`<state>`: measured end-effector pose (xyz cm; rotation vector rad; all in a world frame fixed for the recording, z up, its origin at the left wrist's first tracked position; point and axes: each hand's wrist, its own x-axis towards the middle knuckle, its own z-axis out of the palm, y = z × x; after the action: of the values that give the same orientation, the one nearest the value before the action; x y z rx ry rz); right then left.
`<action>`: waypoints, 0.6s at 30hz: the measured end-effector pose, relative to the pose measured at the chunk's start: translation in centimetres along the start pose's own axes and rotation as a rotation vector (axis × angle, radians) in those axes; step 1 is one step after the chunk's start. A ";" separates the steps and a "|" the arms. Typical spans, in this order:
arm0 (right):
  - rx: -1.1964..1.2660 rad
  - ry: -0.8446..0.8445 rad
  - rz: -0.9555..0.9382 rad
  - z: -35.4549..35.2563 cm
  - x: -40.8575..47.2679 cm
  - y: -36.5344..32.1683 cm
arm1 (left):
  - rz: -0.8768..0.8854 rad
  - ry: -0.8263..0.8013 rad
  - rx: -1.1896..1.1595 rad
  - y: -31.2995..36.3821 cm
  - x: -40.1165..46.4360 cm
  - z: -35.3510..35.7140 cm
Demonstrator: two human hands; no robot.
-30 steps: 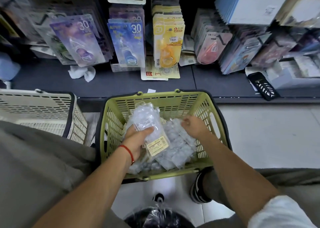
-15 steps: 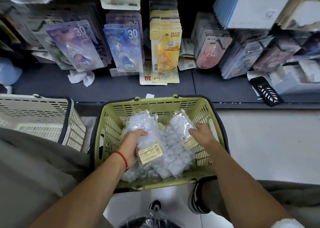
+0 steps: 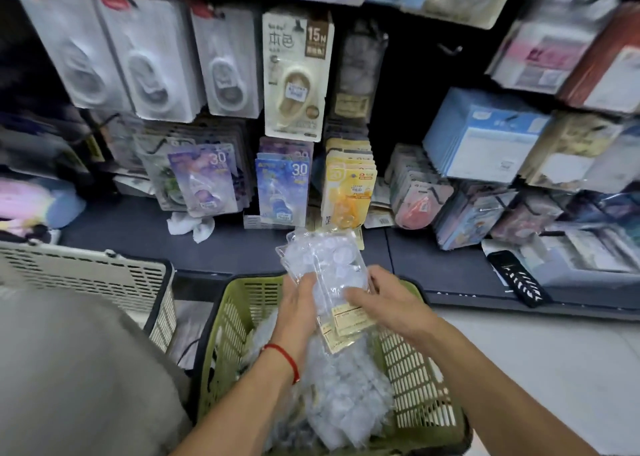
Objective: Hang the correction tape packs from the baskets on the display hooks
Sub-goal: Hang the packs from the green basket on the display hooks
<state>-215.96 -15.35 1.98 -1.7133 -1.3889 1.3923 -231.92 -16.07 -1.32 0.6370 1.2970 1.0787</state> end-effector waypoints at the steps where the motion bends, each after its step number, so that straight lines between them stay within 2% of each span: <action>1: -0.008 0.012 -0.038 -0.3 -0.1 -1.1 | 0.015 -0.016 -0.032 0.8 -0.2 0.1; 3: -0.042 0.016 -0.121 -1.2 -0.2 -3.5 | 0.025 -0.091 -0.104 2.7 -0.7 0.2; 7: 0.009 0.033 -0.261 -3.7 0.3 -7.7 | 0.074 -0.363 -0.234 7.9 -0.7 0.4; 10: 0.085 0.097 -0.355 -5.5 1.3 -10.9 | 0.045 -0.507 -0.204 12.2 -0.2 0.6; 12: 0.083 0.108 -0.419 -6.6 1.9 -12.5 | 0.062 -0.583 -0.095 14.8 0.4 1.0; 15: 0.114 0.115 -0.494 -7.8 2.9 -14.0 | 0.237 -0.550 0.060 18.1 2.0 1.4; 18: 0.154 0.283 -0.574 -8.8 4.4 -14.5 | 0.409 -0.463 0.176 20.9 3.4 1.7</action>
<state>-213.56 -4.73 15.78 -1.2173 -1.4167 0.8743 -236.21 -4.28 15.79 1.2447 0.8790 1.0628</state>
